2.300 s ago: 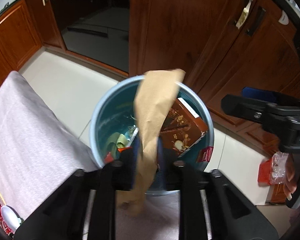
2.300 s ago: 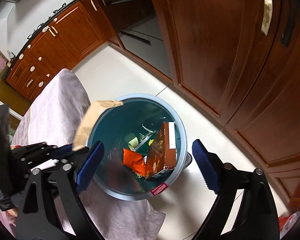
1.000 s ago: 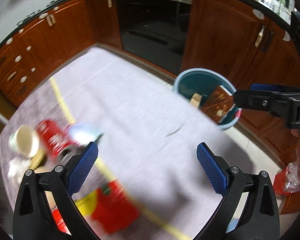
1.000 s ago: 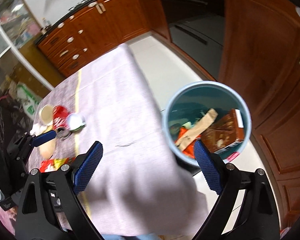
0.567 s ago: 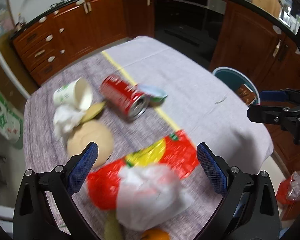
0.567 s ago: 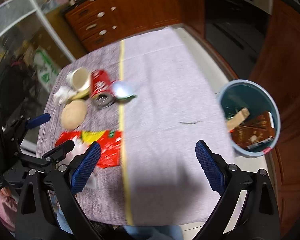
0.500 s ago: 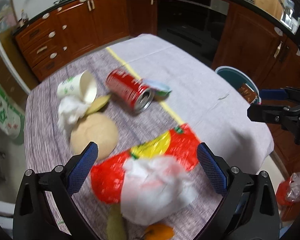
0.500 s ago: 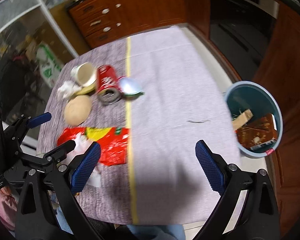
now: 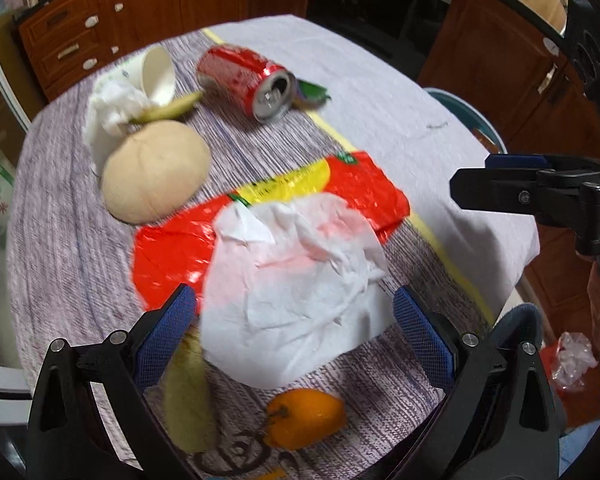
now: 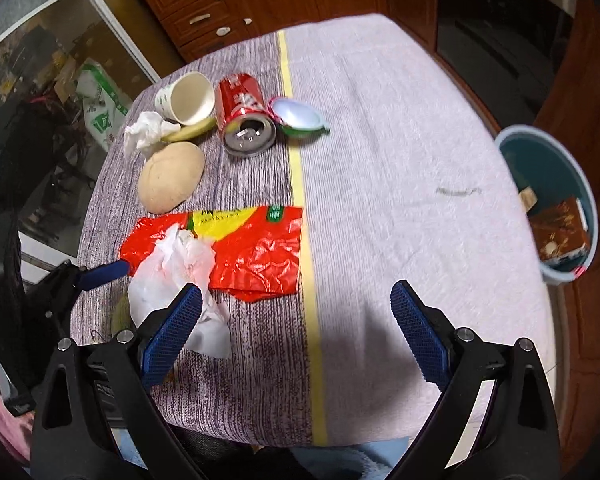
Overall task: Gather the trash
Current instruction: 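Return both tools to the table and grasp the white tissues with the left tool, then lift the tissues with the left tool while the right tool grasps the red-and-yellow plastic bag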
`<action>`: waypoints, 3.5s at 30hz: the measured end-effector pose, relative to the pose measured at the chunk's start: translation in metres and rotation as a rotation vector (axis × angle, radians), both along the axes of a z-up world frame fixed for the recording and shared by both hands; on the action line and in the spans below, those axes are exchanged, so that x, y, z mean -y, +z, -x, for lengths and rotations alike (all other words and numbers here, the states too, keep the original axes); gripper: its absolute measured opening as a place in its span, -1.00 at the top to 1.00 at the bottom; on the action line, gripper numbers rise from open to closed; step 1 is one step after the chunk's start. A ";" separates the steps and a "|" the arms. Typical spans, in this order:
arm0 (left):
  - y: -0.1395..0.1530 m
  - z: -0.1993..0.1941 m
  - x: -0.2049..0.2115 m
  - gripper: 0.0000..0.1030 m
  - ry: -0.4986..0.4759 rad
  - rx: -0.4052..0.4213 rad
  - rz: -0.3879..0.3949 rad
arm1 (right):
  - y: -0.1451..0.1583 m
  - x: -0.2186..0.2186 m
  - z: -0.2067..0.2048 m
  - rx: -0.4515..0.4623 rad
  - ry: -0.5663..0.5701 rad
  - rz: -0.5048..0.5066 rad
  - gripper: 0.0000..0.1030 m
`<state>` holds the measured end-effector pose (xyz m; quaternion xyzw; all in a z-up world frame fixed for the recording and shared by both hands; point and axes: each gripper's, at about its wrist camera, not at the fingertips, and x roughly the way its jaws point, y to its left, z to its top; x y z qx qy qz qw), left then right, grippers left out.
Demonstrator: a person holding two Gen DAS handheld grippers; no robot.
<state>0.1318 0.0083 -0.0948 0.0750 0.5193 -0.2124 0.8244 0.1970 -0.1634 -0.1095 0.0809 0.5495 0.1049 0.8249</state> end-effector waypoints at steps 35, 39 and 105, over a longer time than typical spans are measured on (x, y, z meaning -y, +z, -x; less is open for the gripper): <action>0.025 -0.001 -0.036 0.88 0.078 0.053 -0.002 | -0.027 -0.019 -0.006 -0.058 0.039 -0.015 -0.77; 0.028 -0.018 -0.050 0.88 0.116 0.067 0.003 | -0.029 -0.029 -0.009 -0.081 0.062 -0.029 -0.77; 0.085 -0.068 0.159 0.91 -0.182 0.164 0.067 | 0.083 0.210 -0.009 0.332 -0.293 -0.002 0.86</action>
